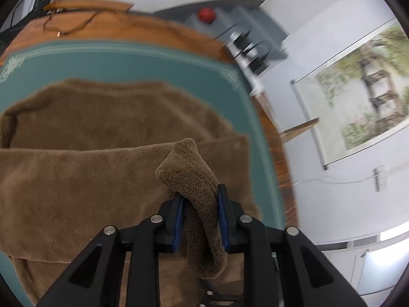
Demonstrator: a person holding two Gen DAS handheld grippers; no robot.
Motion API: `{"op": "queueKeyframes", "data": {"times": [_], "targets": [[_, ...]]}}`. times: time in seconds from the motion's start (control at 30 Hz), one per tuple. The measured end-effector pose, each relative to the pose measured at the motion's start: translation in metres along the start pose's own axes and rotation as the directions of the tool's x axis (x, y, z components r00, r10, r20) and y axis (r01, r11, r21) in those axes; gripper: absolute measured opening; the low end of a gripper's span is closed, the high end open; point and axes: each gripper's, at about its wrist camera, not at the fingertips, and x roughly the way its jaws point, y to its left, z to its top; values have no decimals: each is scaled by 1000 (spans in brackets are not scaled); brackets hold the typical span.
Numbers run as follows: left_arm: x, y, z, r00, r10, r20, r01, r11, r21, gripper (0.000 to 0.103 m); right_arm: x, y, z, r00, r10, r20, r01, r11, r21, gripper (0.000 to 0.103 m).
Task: Fold clothes
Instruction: 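Lay the sleeve across the body and open the left tool, then smooth the folded sleeves flat on the fleece with both tools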
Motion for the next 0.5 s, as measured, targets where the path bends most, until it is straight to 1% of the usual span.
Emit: {"op": "queueKeyframes", "data": {"times": [0.07, 0.1, 0.13, 0.17, 0.2, 0.23, 0.33, 0.43, 0.5], "targets": [[20, 4, -3, 999, 27, -46, -27, 1000, 1, 35, 0, 0, -1, 1000, 0, 4, 0, 1000, 1, 102], [28, 5, -5, 997, 34, -73, -33, 999, 3, 47, -1, 0, -1, 1000, 0, 7, 0, 1000, 2, 102], [35, 7, -7, 994, 38, -101, -38, 999, 3, 54, -1, 0, -1, 1000, -1, 9, 1, 1000, 3, 102], [43, 9, -10, 991, 32, -126, -32, 999, -1, 65, -1, 0, -1, 1000, -1, 11, 1, 1000, 4, 102], [46, 10, -13, 990, 18, -142, -18, 1000, 1, 71, -1, 0, -2, 1000, -2, 12, 2, 1000, 5, 102], [49, 11, -16, 988, 6, -154, -6, 1000, 2, 71, -1, 0, -1, 1000, -2, 13, 2, 1000, 6, 102], [45, 13, -27, 990, -1, -142, 2, 1000, 5, 72, -1, -1, 0, 1000, 2, 3, -2, 1000, 6, 102], [29, 27, -31, 996, 1, -94, -3, 1000, -22, 72, -1, -2, 4, 999, 14, -29, -14, 1000, 5, 102], [13, 47, -32, 998, 28, -53, -32, 998, -62, 72, -1, -4, 7, 998, 22, -51, -22, 1000, 5, 102]]}}
